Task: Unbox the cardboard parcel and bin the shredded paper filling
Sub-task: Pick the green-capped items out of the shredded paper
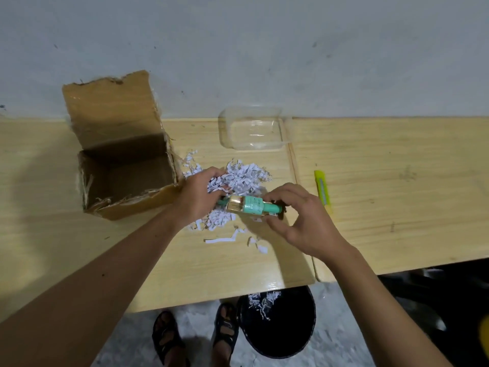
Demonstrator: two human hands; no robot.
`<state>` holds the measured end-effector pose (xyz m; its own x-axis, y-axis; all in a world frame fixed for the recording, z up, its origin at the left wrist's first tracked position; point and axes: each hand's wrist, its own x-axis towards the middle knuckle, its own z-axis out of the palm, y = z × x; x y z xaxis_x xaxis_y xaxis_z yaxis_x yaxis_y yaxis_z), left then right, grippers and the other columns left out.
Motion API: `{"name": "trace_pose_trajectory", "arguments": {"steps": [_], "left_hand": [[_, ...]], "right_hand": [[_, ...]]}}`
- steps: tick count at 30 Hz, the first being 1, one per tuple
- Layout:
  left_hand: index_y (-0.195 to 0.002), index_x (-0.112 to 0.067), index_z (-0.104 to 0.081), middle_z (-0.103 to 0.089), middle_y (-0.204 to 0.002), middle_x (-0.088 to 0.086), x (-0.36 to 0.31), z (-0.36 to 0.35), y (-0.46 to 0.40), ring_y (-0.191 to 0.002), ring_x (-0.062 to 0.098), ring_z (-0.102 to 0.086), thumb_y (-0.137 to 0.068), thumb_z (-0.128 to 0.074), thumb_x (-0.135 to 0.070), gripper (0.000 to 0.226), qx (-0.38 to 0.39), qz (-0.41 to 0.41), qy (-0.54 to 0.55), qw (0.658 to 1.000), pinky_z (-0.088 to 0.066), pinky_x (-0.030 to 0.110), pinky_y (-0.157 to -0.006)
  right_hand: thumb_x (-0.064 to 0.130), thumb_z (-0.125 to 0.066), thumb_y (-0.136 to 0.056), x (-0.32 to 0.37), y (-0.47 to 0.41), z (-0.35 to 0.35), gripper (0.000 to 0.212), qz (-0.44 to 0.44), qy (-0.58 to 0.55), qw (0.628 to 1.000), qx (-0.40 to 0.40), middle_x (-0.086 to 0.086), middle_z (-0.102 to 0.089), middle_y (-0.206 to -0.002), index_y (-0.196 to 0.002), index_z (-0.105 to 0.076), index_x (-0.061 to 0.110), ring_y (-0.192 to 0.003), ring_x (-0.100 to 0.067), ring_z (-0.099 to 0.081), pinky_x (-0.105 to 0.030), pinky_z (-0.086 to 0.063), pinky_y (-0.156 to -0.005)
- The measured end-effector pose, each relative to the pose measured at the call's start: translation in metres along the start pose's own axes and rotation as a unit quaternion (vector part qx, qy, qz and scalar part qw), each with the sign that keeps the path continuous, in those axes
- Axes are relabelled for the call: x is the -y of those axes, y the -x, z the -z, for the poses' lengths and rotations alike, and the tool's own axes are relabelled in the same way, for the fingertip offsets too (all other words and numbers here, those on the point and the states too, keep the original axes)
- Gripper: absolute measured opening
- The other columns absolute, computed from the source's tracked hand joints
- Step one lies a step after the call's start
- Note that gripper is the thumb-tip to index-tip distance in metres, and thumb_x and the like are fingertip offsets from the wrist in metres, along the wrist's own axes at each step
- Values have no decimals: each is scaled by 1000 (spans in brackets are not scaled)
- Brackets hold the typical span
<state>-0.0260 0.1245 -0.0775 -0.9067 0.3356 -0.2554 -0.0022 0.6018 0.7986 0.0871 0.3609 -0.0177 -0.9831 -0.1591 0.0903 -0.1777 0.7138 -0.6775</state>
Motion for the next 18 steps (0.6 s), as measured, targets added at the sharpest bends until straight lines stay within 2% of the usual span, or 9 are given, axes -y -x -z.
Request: {"name": "trace_pose_trajectory", "arguments": {"steps": [3,6,8,10,12,13,14,15,18], "left_hand": [[-135,-6,-61,-64,-136,10,-2,-1,-1,-120,21,-61,-92,-72,-1,45,-12,-14,-17,1000,-38,10,-88],[-137,-5,-60,-63,-139,12,-6,-2,0,-129,26,-58,-92,-72,-3,46,-12,-9,-16,1000,-36,12,-93],[-137,-6,-60,-62,-140,11,-7,-2,2,-130,27,-57,-92,-72,-3,47,-12,-5,-17,1000,-37,15,-97],[-138,-8,-59,-62,-141,11,-6,-2,2,-131,27,-57,-92,-72,-3,47,-11,-7,-19,1000,-35,11,-95],[-139,-9,-59,-61,-141,11,-5,-2,1,-117,28,-65,-93,-71,-5,47,-8,-14,-27,999,-38,8,-83],[-139,-10,-59,-61,-140,11,-5,-2,0,-96,28,-69,-93,-71,-5,47,-8,-15,-32,999,-41,12,-71],[-139,-11,-59,-61,-140,10,-6,-2,0,-76,26,-65,-93,-71,-6,47,-9,-14,-34,999,-44,18,-63],[-139,-11,-59,-61,-140,10,-7,-2,0,-70,22,-59,-94,-71,-6,47,-11,-15,-37,999,-45,23,-62],[-139,-9,-59,-61,-141,10,-8,-1,-1,-84,17,-63,-94,-71,-7,47,-9,-20,-45,999,-40,12,-69]], "right_hand": [[15,-82,-83,-13,-15,33,34,-7,22,999,-45,5,-66,-103,-115,-71,17,-93,-13,-62,-27,-50,-83],[16,-81,-83,-43,-41,53,33,-33,52,996,-72,2,-67,-103,-114,-70,17,-90,-20,-64,-40,-55,-83],[15,-81,-83,-66,-58,55,34,-54,78,993,-64,0,-66,-105,-115,-70,17,-91,-22,-64,-45,-55,-84],[12,-81,-82,-87,-72,50,36,-71,110,991,-35,-3,-66,-106,-116,-70,15,-93,-25,-63,-49,-53,-86],[9,-79,-82,-101,-82,42,37,-91,132,987,0,-5,-66,-108,-117,-70,14,-97,-27,-62,-50,-52,-89],[8,-78,-82,-106,-85,37,38,-100,136,986,15,-6,-66,-110,-119,-70,13,-99,-28,-62,-50,-52,-91],[8,-77,-83,-108,-87,31,38,-105,136,985,24,-6,-67,-111,-120,-70,13,-101,-30,-62,-49,-51,-92],[8,-77,-83,-111,-89,26,38,-108,132,985,25,-7,-67,-112,-121,-71,12,-102,-31,-62,-46,-51,-93],[9,-80,-83,-115,-91,18,39,-106,117,987,-5,-9,-69,-112,-121,-72,10,-102,-31,-63,-41,-50,-93]]}}
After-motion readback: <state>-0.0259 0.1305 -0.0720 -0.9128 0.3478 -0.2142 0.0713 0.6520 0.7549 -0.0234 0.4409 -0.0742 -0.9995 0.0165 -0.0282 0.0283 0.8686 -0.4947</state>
